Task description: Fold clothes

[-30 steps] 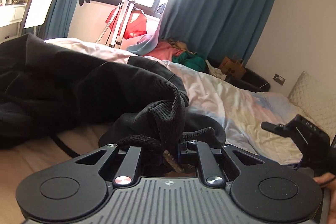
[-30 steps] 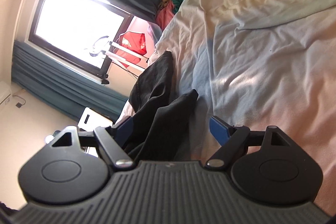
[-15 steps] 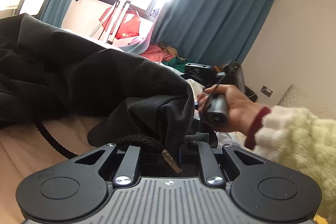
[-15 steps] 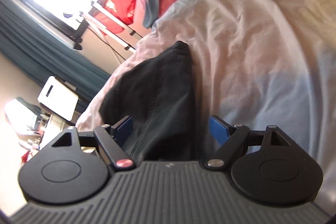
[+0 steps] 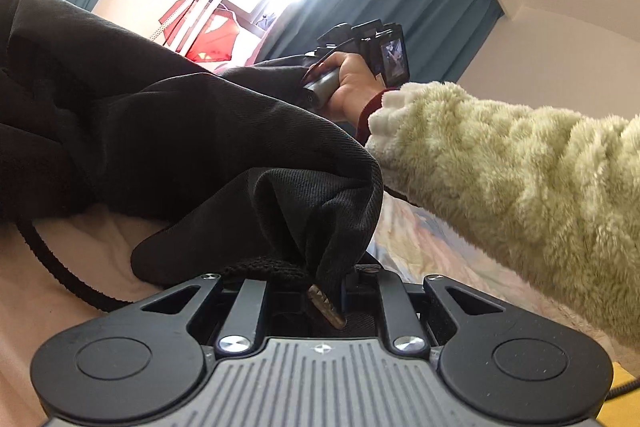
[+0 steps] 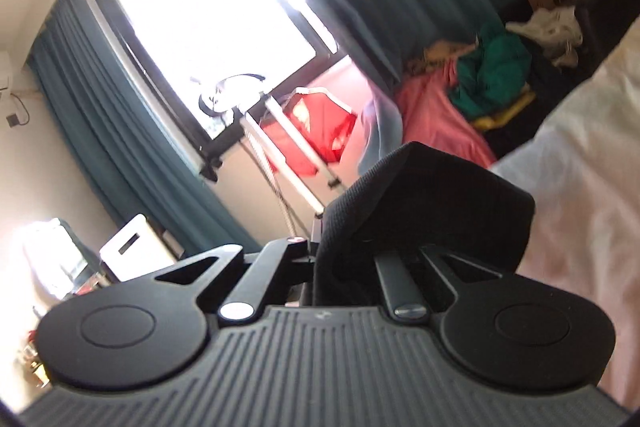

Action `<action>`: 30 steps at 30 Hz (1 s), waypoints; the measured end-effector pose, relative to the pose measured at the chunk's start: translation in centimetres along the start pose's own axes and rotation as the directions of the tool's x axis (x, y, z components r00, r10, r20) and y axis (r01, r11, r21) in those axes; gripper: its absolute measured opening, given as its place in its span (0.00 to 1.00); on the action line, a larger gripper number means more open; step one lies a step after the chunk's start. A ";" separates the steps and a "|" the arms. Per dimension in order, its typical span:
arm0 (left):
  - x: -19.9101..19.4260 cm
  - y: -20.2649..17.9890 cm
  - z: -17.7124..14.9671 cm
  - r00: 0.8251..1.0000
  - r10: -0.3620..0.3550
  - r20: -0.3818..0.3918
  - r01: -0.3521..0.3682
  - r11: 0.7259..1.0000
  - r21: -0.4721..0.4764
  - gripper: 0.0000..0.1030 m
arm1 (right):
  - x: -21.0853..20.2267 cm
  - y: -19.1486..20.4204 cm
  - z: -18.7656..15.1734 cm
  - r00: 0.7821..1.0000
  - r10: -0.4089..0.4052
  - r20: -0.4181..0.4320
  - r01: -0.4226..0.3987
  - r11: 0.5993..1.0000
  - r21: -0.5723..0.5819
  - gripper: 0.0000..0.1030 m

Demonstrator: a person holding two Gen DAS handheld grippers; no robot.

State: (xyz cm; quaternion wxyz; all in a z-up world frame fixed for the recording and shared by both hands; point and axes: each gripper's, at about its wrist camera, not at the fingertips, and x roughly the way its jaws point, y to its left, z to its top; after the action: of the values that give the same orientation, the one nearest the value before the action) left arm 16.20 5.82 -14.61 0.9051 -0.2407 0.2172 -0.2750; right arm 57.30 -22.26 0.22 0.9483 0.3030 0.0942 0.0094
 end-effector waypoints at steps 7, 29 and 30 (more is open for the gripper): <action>0.0 0.5 0.2 1.000 0.001 -0.003 -0.001 1.000 -0.007 0.15 | 0.6 -7.5 -0.8 0.955 -0.194 -0.226 0.216 0.973 0.078 0.10; 1.2 -3.8 0.7 0.978 0.204 -0.043 -0.194 0.966 0.168 0.18 | -31.3 -11.6 -11.5 0.895 -0.024 -0.445 0.165 0.945 0.281 0.62; 1.1 -4.0 0.7 0.976 0.214 -0.045 -0.203 0.964 0.173 0.18 | -31.5 -12.0 -11.8 0.893 -0.006 -0.450 0.163 0.936 0.311 0.62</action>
State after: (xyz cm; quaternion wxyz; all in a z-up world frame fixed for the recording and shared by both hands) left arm 15.84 2.40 -12.10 0.9387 -0.1307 0.2462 -0.2028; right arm 23.76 -27.68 -10.70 0.8345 0.4476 0.3208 0.0195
